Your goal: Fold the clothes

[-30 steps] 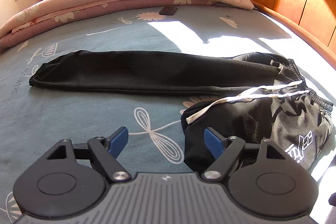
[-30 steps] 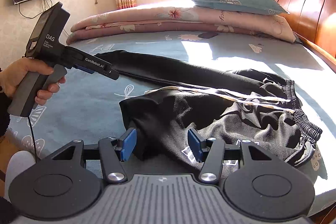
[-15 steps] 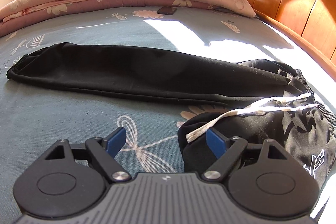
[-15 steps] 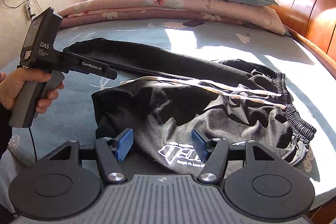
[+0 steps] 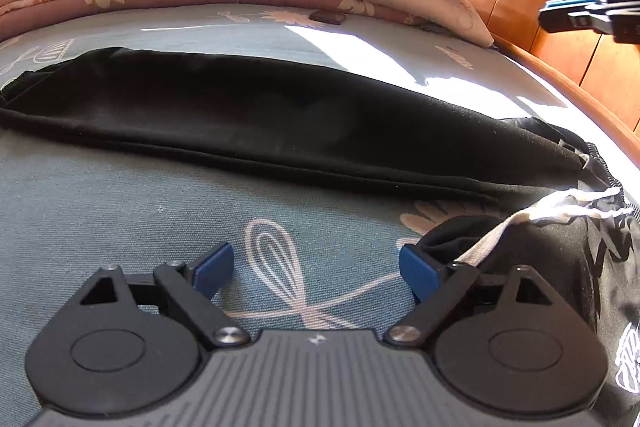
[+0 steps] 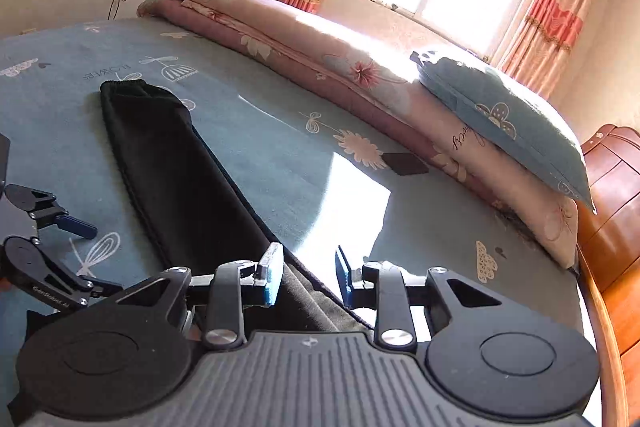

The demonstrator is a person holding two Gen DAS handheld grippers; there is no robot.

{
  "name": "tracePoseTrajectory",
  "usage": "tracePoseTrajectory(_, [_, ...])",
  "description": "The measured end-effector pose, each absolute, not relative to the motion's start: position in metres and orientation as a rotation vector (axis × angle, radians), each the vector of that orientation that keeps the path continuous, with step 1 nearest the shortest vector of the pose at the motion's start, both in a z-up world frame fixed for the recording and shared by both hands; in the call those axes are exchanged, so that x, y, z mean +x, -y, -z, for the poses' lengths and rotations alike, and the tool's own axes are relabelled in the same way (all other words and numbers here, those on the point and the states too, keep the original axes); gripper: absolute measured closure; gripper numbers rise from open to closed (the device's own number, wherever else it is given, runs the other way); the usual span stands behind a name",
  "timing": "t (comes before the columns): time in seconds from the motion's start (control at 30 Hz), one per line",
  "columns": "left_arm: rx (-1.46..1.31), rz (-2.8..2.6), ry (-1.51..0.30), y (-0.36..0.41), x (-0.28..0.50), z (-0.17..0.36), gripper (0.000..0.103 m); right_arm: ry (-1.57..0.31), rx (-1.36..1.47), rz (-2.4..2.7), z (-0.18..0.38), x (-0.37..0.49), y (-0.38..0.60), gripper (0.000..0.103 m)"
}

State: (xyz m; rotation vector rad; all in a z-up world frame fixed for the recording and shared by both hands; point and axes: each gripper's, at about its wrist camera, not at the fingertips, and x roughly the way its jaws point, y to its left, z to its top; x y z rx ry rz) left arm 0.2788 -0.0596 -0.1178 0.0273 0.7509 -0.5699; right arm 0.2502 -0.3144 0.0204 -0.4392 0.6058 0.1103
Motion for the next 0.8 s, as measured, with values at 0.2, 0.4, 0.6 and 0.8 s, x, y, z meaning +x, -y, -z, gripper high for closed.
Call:
tracePoseTrajectory(0.2, [0.018,0.608,-0.736,0.056,0.280,0.120,0.006,-0.741,-0.455,-0.225,0.055,0.349,0.349,0.077])
tracePoseTrajectory(0.4, [0.030,0.631,-0.719,0.055,0.279,0.123,0.003,-0.839,-0.440,-0.383,0.098,0.388,0.360,0.077])
tracePoseTrajectory(0.6, [0.036,0.635,-0.710,0.057,0.279,0.126,0.001,-0.881,-0.335,-0.484,0.107,0.400,0.374,0.076])
tracePoseTrajectory(0.8, [0.039,0.634,-0.701,0.058,0.280,0.128,0.001,-0.868,-0.340,-0.466,0.106,0.392,0.367,0.098])
